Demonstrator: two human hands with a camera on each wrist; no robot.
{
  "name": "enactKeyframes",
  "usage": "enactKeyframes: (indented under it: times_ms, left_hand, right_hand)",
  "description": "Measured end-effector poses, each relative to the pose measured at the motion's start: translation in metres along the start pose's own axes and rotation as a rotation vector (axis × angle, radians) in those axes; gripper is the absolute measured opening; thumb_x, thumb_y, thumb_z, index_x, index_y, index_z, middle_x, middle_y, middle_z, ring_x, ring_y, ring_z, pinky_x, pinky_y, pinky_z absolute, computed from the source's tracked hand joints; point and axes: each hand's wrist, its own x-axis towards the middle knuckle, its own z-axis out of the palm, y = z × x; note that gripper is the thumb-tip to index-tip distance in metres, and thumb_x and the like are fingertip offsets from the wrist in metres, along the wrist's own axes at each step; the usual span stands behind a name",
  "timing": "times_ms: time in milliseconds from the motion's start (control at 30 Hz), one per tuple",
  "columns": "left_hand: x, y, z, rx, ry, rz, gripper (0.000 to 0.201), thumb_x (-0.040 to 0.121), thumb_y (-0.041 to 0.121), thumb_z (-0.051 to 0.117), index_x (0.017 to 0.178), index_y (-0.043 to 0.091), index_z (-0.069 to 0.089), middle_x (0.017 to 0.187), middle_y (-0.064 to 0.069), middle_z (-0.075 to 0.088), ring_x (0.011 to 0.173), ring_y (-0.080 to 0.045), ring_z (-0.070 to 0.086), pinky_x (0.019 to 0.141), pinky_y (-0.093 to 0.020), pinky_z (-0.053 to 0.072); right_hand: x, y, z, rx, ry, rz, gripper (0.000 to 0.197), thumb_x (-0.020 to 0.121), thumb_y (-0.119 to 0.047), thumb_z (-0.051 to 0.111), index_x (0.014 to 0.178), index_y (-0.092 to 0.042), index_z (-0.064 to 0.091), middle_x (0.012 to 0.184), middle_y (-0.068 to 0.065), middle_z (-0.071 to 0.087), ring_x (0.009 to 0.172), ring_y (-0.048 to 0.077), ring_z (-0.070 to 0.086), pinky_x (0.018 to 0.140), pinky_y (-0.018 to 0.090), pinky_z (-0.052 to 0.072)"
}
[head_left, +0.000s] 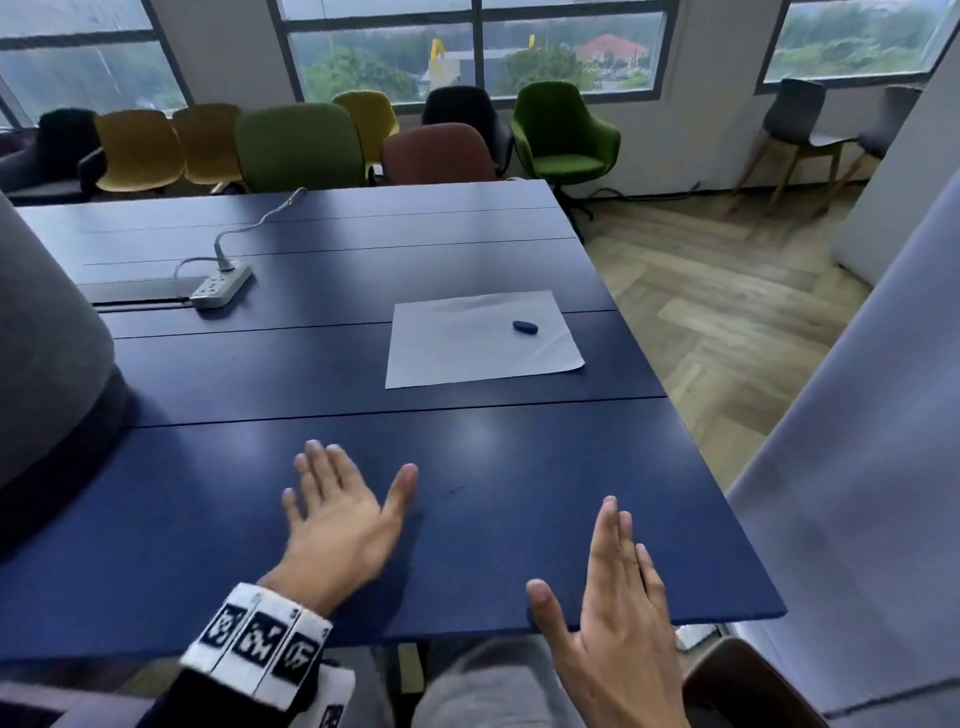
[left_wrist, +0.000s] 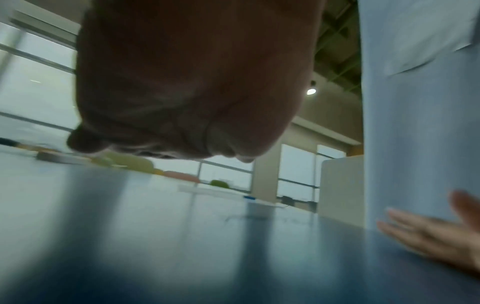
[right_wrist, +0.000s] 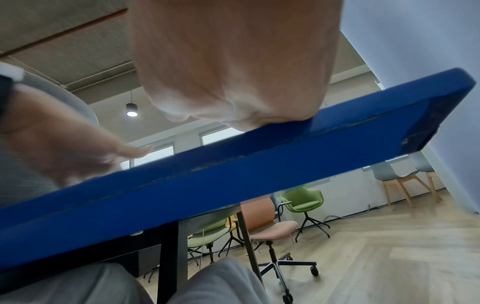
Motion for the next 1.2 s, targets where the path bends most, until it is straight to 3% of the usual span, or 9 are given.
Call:
enactKeyframes:
  times_ms: [133, 333, 500, 633, 800, 900, 1033, 1133, 1200]
  left_hand:
    - [-0.019, -0.016, 0.025, 0.059, -0.086, -0.151, 0.115, 0.068, 0.077, -0.008, 0.150, -0.004, -0.017, 0.157, -0.021, -0.026, 0.146, -0.032, -0.025, 0.118, -0.050, -0.011]
    - [-0.017, 0.069, 0.062, 0.064, -0.077, 0.238, 0.147, 0.031, 0.083, -0.044, 0.149, -0.002, -0.019, 0.155, -0.022, -0.029, 0.139, -0.027, -0.036, 0.097, -0.040, -0.039]
    - [-0.021, 0.137, 0.054, -0.220, -0.305, 0.532, 0.087, 0.096, 0.065, 0.008, 0.151, 0.004, -0.017, 0.157, -0.009, -0.031, 0.144, -0.019, -0.029, 0.116, -0.037, -0.018]
    - [-0.006, 0.094, 0.037, -0.169, -0.090, 0.399, 0.080, 0.101, 0.054, 0.016, 0.150, 0.003, -0.022, 0.154, -0.011, -0.036, 0.144, -0.023, -0.030, 0.116, -0.038, -0.015]
    - [-0.023, 0.021, 0.044, 0.084, -0.044, -0.011, 0.113, 0.077, 0.082, -0.014, 0.147, -0.006, -0.020, 0.155, -0.024, -0.028, 0.145, -0.034, -0.024, 0.118, -0.049, -0.012]
    - [-0.032, 0.044, 0.057, 0.111, -0.068, 0.075, 0.142, 0.035, 0.082, -0.042, 0.146, -0.005, -0.023, 0.153, -0.025, -0.031, 0.143, -0.036, -0.030, 0.111, -0.049, -0.022]
    - [-0.023, 0.102, 0.075, 0.137, -0.143, 0.298, 0.149, 0.024, 0.077, -0.049, 0.147, -0.002, -0.022, 0.154, -0.022, -0.032, 0.133, -0.025, -0.041, 0.095, -0.044, -0.039]
    - [-0.017, 0.138, 0.081, 0.171, -0.218, 0.461, 0.141, 0.036, 0.080, -0.041, 0.151, 0.002, -0.018, 0.156, -0.019, -0.029, 0.142, -0.028, -0.032, 0.109, -0.047, -0.026]
    - [-0.016, 0.145, 0.070, 0.137, -0.291, 0.510, 0.112, 0.068, 0.080, -0.016, 0.152, 0.006, -0.016, 0.158, -0.015, -0.027, 0.145, -0.026, -0.028, 0.114, -0.047, -0.019]
  right_hand:
    - [-0.002, -0.001, -0.003, 0.004, -0.028, 0.016, 0.095, 0.089, -0.076, 0.017, 0.153, -0.007, 0.002, 0.161, 0.004, 0.011, 0.147, 0.014, 0.012, 0.117, 0.026, 0.004]
    - [0.002, -0.007, -0.010, 0.099, -0.134, 0.062, 0.095, 0.089, -0.075, 0.016, 0.152, -0.004, 0.012, 0.159, 0.007, 0.020, 0.144, 0.015, 0.020, 0.116, 0.023, 0.005]
    - [0.005, -0.002, -0.013, 0.241, -0.049, 0.086, 0.096, 0.080, -0.082, 0.000, 0.152, -0.018, 0.000, 0.160, -0.007, 0.006, 0.143, -0.005, 0.000, 0.112, 0.008, -0.007]
    - [0.003, -0.010, -0.019, 0.281, -0.022, 0.147, 0.105, 0.072, -0.087, -0.008, 0.150, -0.017, -0.007, 0.157, -0.015, -0.002, 0.135, -0.014, -0.010, 0.110, 0.008, -0.009]
    - [0.002, -0.013, -0.027, 0.237, -0.119, 0.138, 0.106, 0.064, -0.089, -0.015, 0.147, -0.024, -0.024, 0.152, -0.022, -0.026, 0.135, -0.013, -0.029, 0.111, 0.012, -0.017]
    - [0.000, -0.009, -0.020, 0.218, -0.142, 0.120, 0.102, 0.070, -0.087, -0.013, 0.148, -0.022, -0.023, 0.155, -0.019, -0.024, 0.142, -0.006, -0.020, 0.116, 0.017, -0.012]
    - [0.001, -0.010, -0.020, 0.265, -0.092, 0.126, 0.101, 0.072, -0.086, -0.012, 0.149, -0.020, -0.015, 0.159, -0.015, -0.011, 0.138, -0.015, -0.018, 0.112, 0.010, -0.012]
    - [0.005, -0.013, -0.028, 0.418, -0.045, 0.208, 0.106, 0.063, -0.090, -0.015, 0.145, -0.023, -0.020, 0.158, -0.015, -0.003, 0.128, -0.024, -0.014, 0.103, -0.001, -0.012]
    - [0.005, -0.013, -0.029, 0.487, -0.030, 0.248, 0.106, 0.059, -0.092, -0.014, 0.144, -0.030, -0.021, 0.157, -0.019, -0.001, 0.134, -0.016, -0.003, 0.104, 0.001, -0.009]
